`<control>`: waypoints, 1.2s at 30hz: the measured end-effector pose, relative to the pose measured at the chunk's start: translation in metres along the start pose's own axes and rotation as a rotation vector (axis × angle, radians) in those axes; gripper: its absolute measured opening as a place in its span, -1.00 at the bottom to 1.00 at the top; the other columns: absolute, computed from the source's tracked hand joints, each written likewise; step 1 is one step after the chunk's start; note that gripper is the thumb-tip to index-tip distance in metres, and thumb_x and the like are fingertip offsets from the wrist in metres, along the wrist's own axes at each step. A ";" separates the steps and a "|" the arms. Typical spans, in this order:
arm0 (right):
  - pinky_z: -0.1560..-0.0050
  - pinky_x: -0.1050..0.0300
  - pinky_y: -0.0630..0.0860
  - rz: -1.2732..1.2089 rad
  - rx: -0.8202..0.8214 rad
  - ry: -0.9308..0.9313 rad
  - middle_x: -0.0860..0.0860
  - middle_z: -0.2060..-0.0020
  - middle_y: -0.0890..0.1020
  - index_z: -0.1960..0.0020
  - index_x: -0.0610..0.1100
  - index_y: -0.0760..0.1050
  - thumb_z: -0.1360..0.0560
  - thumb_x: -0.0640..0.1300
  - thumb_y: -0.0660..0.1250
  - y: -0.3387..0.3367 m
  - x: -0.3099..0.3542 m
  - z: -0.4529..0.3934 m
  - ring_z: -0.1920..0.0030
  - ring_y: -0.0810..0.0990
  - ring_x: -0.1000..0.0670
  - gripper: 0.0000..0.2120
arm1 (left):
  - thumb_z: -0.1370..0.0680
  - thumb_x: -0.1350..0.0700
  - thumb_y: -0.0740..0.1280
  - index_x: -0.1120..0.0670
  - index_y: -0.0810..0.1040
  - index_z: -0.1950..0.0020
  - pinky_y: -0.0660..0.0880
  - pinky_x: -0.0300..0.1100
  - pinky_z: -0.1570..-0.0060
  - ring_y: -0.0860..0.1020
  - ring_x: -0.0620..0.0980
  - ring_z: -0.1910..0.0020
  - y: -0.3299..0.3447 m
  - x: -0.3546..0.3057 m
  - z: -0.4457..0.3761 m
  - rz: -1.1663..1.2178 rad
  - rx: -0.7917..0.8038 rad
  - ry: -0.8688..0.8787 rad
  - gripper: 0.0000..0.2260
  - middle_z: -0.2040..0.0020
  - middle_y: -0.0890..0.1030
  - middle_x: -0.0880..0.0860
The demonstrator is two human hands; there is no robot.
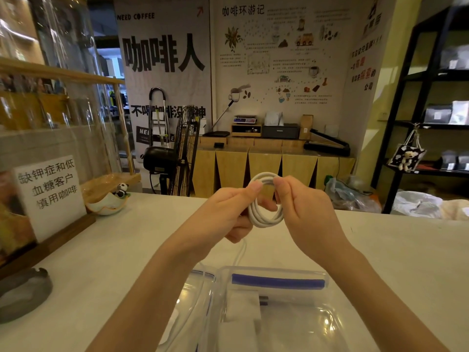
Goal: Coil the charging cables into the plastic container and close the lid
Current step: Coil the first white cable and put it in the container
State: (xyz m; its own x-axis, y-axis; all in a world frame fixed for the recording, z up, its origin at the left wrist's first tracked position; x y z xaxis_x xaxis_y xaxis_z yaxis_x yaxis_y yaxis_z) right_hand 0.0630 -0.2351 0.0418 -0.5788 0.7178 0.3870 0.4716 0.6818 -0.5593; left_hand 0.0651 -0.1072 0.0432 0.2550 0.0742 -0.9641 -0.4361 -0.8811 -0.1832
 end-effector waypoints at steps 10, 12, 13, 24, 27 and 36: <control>0.36 0.24 0.30 -0.012 0.191 0.102 0.05 0.40 0.51 0.17 -0.02 0.44 -0.54 0.00 0.06 -0.027 -0.008 -0.008 0.38 0.44 0.13 -0.77 | -0.58 0.03 0.09 0.08 0.44 0.29 0.28 -0.34 0.50 0.28 -0.16 0.54 -0.001 0.005 -0.002 -0.330 -0.145 -0.018 -0.70 0.49 0.35 -0.03; 0.38 0.27 0.26 -0.187 0.267 0.193 0.12 0.50 0.47 0.27 -0.02 0.48 -0.54 -0.12 0.10 -0.035 -0.008 -0.010 0.46 0.40 0.17 -0.72 | -0.59 0.02 0.07 0.05 0.43 0.30 0.29 -0.27 0.41 0.31 -0.11 0.47 0.000 0.009 -0.004 -0.478 -0.196 -0.009 -0.70 0.43 0.37 -0.01; 0.42 0.28 0.27 -0.364 0.334 0.266 0.13 0.54 0.44 0.29 -0.06 0.51 -0.54 -0.17 0.11 -0.037 -0.008 -0.010 0.50 0.37 0.16 -0.71 | -0.59 0.02 0.06 0.03 0.42 0.30 0.30 -0.26 0.39 0.32 -0.11 0.45 0.002 0.011 -0.005 -0.539 -0.207 -0.005 -0.70 0.42 0.38 -0.02; 0.25 0.33 0.53 -0.644 0.229 0.237 0.03 0.23 0.66 0.04 -0.10 0.56 -0.47 -0.23 0.26 -0.020 0.001 -0.006 0.22 0.62 0.13 -0.86 | -0.57 0.00 0.08 0.09 0.42 0.31 0.24 -0.39 0.58 0.25 -0.21 0.62 0.007 0.009 -0.004 -0.285 0.011 -0.076 -0.68 0.52 0.35 -0.08; 0.09 0.27 0.53 -0.409 0.098 0.070 0.08 0.16 0.61 0.05 -0.02 0.55 -0.46 -0.19 0.28 -0.016 0.004 -0.003 0.10 0.56 0.09 -0.86 | -0.57 0.03 0.11 0.10 0.41 0.33 0.18 -0.40 0.63 0.21 -0.19 0.64 -0.004 0.003 0.000 -0.109 0.013 -0.095 -0.70 0.60 0.30 -0.10; 0.13 0.34 0.54 -0.428 -0.338 0.086 0.10 0.14 0.59 0.05 0.03 0.46 -0.34 -0.11 0.45 -0.007 0.005 0.006 0.13 0.58 0.11 -0.75 | -0.54 0.04 0.10 0.11 0.40 0.35 0.15 -0.36 0.59 0.18 -0.14 0.59 -0.002 -0.003 0.000 0.068 0.001 0.094 -0.71 0.55 0.28 -0.04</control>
State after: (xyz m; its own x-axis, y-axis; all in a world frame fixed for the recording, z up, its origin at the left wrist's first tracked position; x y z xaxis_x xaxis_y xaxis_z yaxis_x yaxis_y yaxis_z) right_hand 0.0527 -0.2371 0.0440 -0.7162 0.3658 0.5944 0.4018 0.9125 -0.0775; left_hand 0.0653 -0.1053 0.0464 0.3047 -0.0302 -0.9520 -0.4559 -0.8822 -0.1179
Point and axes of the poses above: each hand's wrist, its own z-axis away from the middle knuckle, its own y-axis out of the palm, x = y × z, the point moved 3 cm from there along -z, towards the middle knuckle
